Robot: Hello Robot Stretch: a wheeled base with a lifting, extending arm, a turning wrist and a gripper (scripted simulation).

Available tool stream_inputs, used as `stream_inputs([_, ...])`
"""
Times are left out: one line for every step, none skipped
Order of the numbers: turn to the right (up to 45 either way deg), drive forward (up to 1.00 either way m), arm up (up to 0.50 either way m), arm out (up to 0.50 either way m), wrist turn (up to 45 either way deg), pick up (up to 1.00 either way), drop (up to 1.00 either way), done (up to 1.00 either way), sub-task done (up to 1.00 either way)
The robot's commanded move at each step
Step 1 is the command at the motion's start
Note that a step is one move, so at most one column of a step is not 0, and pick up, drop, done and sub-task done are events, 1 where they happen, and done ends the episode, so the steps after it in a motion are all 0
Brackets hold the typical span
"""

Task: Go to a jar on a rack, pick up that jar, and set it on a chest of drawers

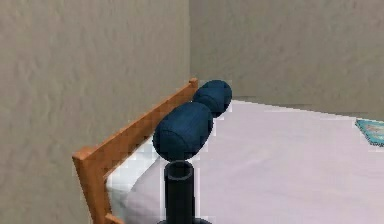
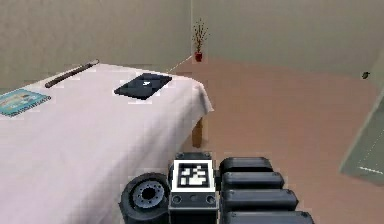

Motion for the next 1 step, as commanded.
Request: stream_inputs([-15.0, 0.00, 0.00, 0.00, 0.0, 0.00, 0.00, 0.00, 0.00])
